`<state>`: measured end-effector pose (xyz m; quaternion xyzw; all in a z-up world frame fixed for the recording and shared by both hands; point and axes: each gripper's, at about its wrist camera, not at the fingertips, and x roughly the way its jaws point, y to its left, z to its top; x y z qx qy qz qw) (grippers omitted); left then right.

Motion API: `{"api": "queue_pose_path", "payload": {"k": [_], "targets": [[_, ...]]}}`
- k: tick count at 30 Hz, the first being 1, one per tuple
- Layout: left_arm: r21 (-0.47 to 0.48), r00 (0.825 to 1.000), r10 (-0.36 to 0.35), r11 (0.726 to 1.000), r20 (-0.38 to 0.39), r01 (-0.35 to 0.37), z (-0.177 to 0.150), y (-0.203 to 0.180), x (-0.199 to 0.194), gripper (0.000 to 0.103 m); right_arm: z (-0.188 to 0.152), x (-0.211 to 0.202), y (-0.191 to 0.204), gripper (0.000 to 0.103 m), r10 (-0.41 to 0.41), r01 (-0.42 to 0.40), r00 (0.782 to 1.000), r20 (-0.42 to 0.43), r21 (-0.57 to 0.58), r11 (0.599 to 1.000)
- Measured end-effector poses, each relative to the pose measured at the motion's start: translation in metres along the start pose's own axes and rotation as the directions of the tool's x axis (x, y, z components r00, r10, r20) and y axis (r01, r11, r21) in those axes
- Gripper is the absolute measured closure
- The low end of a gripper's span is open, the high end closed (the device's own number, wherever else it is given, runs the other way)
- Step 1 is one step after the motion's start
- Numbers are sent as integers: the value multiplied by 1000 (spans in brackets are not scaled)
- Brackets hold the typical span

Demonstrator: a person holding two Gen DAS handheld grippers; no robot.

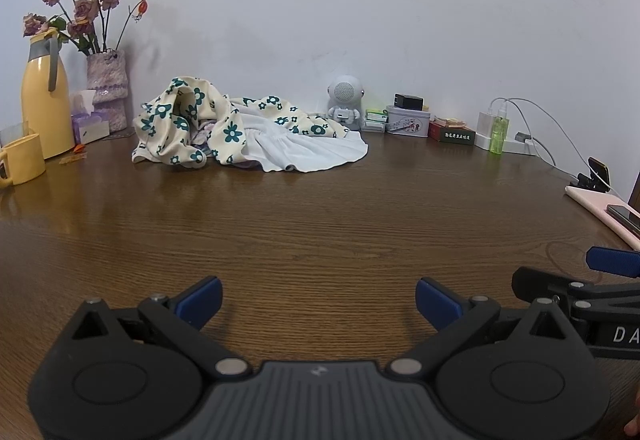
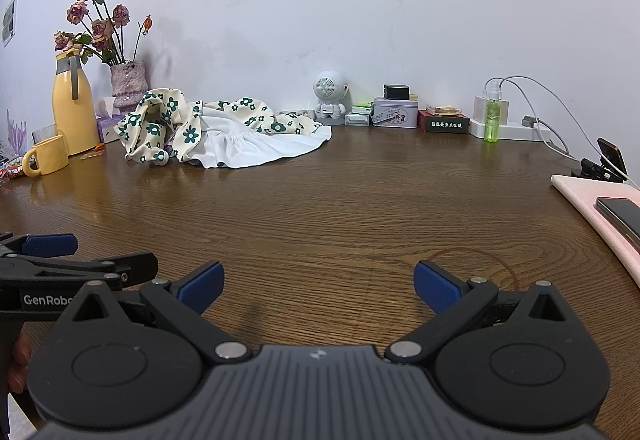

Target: Fold clothes

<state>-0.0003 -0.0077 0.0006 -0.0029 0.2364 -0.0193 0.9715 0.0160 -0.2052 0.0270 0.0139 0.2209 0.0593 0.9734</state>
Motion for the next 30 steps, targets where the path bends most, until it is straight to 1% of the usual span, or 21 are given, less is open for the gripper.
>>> {"api": "queue_pose_path", "payload": {"k": [30], "targets": [[-4,1000,-3,1000,-9,3,2,0,1,0,-1,2,0,0,2,-2,1000,-9,6,1000]]}}
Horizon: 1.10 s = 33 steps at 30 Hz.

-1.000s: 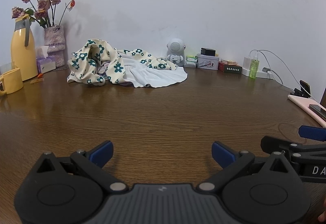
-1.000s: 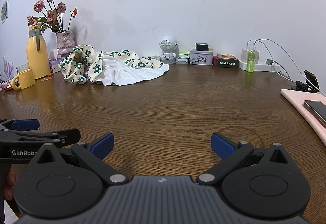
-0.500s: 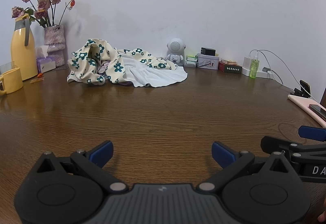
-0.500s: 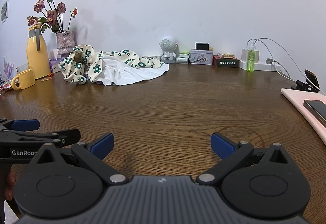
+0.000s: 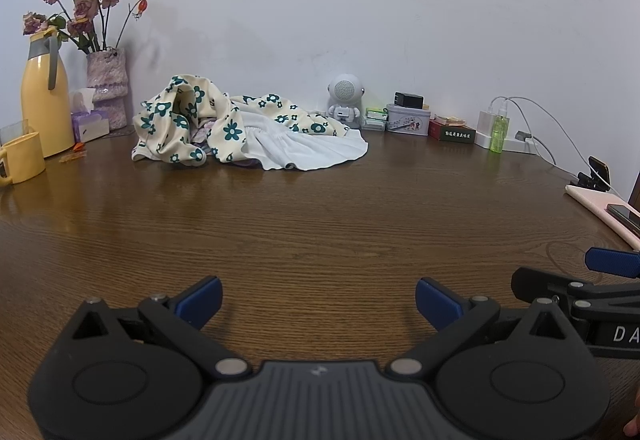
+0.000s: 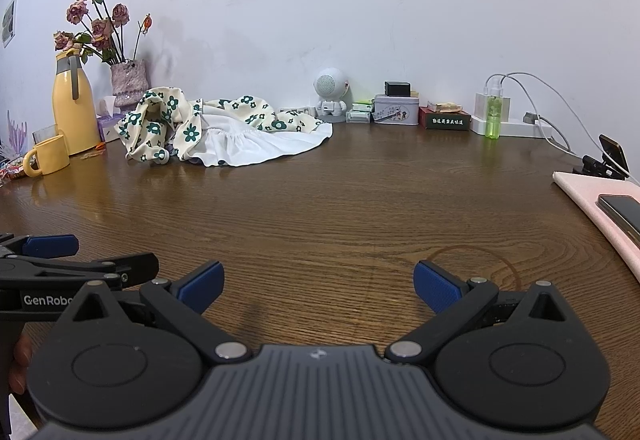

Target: Fold clothes

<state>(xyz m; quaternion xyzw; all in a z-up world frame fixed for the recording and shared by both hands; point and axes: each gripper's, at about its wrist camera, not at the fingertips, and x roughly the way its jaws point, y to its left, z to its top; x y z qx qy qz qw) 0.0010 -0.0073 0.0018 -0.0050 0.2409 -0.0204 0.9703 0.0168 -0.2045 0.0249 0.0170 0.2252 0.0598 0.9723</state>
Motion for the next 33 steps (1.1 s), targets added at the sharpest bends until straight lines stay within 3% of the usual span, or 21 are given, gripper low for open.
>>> {"api": "queue_pose_path", "payload": {"k": [33], "targets": [[-5,1000,-2,1000,-12,2,3,1,4,0,0,3,-2,0,0,0,1000,-25,16,1000]]}}
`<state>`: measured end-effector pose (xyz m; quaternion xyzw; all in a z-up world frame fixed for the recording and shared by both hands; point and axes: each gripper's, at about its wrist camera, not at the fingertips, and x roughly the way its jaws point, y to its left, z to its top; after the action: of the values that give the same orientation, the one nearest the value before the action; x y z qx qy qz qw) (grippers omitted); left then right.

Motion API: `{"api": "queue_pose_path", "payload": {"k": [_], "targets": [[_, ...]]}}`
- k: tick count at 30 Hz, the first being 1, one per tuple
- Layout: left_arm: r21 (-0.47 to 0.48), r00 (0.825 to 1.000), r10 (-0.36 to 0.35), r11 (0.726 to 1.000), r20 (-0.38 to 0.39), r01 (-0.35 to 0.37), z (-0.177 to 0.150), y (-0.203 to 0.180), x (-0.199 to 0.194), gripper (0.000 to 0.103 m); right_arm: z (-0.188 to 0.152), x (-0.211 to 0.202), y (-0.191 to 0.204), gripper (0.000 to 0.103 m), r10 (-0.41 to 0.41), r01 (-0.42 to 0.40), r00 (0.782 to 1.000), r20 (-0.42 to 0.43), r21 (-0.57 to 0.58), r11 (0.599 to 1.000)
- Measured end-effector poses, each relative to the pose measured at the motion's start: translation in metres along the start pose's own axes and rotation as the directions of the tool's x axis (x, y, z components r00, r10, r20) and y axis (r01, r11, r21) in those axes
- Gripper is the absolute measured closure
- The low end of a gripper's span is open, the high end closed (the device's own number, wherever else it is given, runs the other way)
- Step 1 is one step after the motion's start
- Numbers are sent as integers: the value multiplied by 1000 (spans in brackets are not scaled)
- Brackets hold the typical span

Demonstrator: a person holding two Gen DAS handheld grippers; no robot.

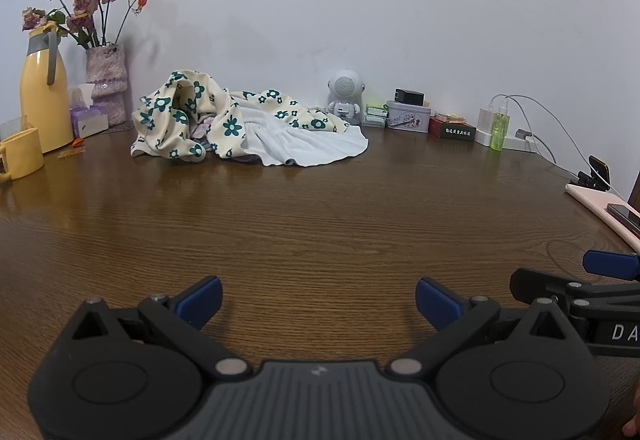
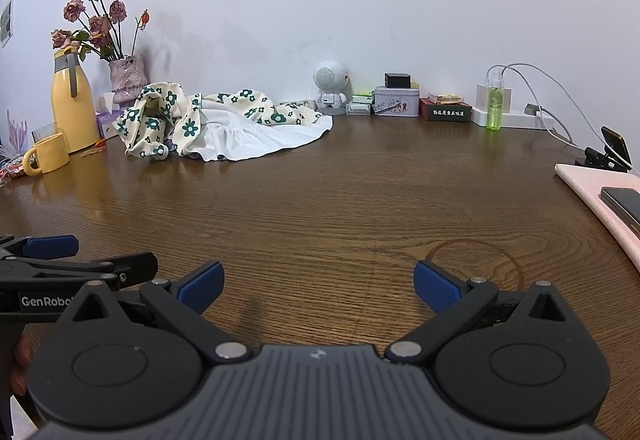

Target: Fold clothes

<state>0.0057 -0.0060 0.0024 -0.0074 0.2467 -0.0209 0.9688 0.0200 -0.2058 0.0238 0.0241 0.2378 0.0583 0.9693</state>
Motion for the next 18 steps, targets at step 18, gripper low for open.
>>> {"api": "queue_pose_path", "payload": {"k": [18], "targets": [[-27,998,-47,999,-40,46,12,7,3,0,11,11,1,0,33,-35,997,-66,-26,999]]}}
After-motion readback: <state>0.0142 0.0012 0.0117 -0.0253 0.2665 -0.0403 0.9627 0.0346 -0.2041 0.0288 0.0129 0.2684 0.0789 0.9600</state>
